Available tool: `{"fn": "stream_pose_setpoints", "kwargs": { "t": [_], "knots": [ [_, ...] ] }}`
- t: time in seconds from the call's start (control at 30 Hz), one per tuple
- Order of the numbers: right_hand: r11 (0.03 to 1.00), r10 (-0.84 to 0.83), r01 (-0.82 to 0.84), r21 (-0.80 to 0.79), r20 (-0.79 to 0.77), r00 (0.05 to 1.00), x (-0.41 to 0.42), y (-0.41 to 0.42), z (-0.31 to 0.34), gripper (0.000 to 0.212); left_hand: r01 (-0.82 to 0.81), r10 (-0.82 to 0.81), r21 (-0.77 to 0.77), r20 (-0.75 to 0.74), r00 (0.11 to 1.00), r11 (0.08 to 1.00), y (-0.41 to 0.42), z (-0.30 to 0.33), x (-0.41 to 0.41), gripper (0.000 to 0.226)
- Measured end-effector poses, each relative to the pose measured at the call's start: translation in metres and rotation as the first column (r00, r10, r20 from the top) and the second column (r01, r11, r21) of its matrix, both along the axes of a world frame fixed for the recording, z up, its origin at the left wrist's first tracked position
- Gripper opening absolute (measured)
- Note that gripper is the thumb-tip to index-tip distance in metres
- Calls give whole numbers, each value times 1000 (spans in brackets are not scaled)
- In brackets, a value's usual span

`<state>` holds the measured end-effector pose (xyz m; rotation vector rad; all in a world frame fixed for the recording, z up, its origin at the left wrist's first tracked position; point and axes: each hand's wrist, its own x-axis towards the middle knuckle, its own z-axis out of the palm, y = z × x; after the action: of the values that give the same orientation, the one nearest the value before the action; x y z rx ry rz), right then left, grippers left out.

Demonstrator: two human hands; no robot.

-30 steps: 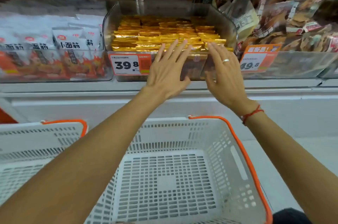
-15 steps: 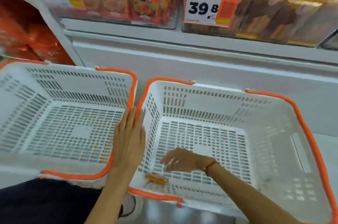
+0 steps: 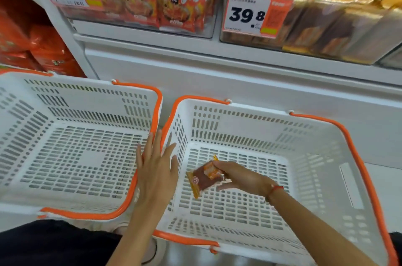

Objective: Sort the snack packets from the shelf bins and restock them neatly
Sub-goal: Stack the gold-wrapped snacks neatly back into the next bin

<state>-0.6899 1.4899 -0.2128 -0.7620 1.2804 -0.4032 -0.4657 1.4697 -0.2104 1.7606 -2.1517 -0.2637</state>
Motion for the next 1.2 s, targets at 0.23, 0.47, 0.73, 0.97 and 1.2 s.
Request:
{"fn": "stream_pose_setpoints", "kwargs": {
  "t": [0.23,0.47,0.73,0.97,1.2],
  "knots": [
    [886,-270,321,-334,191,944,-28,-8,124,28,370,203,531,-739,642,762,-10,112,-58,25],
    [560,-430,218,-799,-55,901,-46,-25,217,23,360,-125,82,-848,516,929,-62,206,-83,13],
    [185,-684,-230,-955,-293,668,-58,-115,293,18,235,-369,-436,-252,895,869,-142,319,-104,22],
    [360,-591,-400,-843,-538,601,-58,-157,287,35,339,-359,-419,33,933,843,-179,323,-103,28],
    [394,-445,-513,-762,-647,619,-66,-158,302,24,445,-521,-446,-57,852,776,-178,328,-103,21]
  ]
}}
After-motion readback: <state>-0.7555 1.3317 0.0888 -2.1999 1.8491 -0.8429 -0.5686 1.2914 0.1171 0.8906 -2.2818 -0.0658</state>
